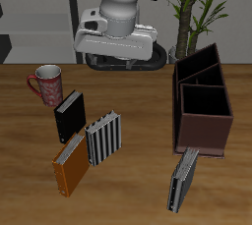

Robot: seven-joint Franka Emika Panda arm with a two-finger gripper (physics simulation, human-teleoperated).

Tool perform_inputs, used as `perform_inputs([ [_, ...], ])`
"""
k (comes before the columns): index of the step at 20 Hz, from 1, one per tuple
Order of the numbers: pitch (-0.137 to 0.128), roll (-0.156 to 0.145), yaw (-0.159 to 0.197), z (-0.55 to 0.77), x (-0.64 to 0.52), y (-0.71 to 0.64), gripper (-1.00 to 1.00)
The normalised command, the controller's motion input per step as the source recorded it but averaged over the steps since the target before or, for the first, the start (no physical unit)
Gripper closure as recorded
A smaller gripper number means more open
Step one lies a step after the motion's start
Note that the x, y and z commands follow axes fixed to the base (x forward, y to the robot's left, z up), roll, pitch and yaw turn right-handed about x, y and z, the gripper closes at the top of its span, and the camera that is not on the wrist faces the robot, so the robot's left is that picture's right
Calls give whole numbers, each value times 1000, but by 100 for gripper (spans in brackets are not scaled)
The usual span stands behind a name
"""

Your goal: Place the right striped book into the left desk caddy's front compartment

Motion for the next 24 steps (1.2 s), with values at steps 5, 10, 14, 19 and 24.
perform_inputs([
  [5,-11,-25,-103,-138,366,-177,-100],
  [10,-25,7,-35,-125,222,-146,-100],
  [14,-63,-2,-101,-138,160,-167,-100],
  [19,-40,7,-70,-216,111,-75,-100],
  [24,-33,4,-28,-165,35,34,-100],
])
